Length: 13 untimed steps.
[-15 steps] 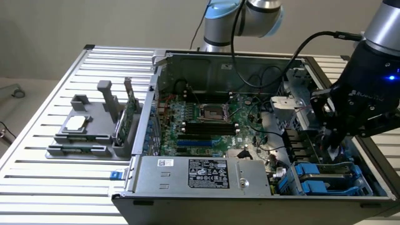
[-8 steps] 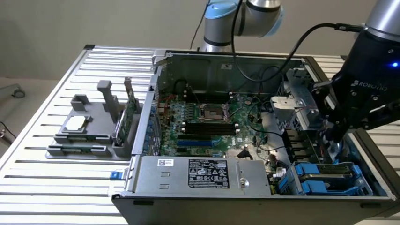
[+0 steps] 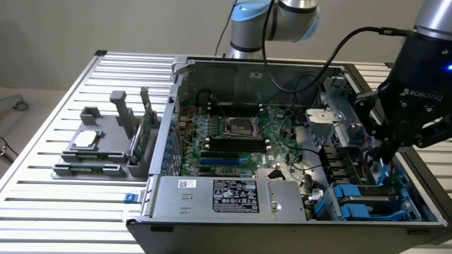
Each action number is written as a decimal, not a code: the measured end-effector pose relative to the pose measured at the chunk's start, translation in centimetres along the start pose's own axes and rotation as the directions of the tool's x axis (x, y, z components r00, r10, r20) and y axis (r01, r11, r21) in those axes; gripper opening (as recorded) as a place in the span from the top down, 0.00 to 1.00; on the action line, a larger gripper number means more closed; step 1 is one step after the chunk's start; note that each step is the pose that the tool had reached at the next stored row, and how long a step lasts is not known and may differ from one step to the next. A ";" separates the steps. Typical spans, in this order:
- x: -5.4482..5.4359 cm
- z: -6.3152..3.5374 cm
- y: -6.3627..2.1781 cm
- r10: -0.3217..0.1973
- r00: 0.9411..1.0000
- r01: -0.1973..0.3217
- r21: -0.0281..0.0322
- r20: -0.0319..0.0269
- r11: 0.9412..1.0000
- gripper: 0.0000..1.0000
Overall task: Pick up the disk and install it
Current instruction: 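Insert the first disk wire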
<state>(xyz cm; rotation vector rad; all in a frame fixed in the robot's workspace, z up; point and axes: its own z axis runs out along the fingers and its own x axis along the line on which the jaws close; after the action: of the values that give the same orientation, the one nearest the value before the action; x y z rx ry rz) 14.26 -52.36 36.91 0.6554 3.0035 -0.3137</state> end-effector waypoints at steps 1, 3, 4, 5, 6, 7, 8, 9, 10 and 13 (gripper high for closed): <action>0.0 0.00 0.00 0.003 1.000 -0.003 0.011 0.004 1.000 0.83; 0.0 0.00 0.00 0.010 1.000 -0.010 0.030 0.011 0.999 0.83; 0.0 0.00 0.00 0.014 1.000 -0.015 0.040 0.015 0.999 0.83; 0.0 0.01 0.00 0.019 1.000 -0.020 0.049 0.018 0.999 0.83; 0.0 0.02 0.00 0.025 1.000 -0.026 0.054 0.019 0.998 0.83; 0.0 0.03 0.01 0.030 0.999 -0.031 0.057 0.019 0.998 0.83; 0.0 0.03 0.01 0.034 0.999 -0.035 0.058 0.018 0.998 0.83; 0.0 0.05 0.02 0.036 0.999 -0.037 0.058 0.018 0.998 0.83; 0.0 0.08 0.04 0.039 0.999 -0.040 0.058 0.017 0.997 0.83; 0.0 0.26 0.09 0.066 0.998 -0.066 0.061 0.012 0.996 0.83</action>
<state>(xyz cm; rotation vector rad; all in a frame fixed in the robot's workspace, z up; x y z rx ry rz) 14.27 -52.32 36.64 0.7537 2.9652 -0.4059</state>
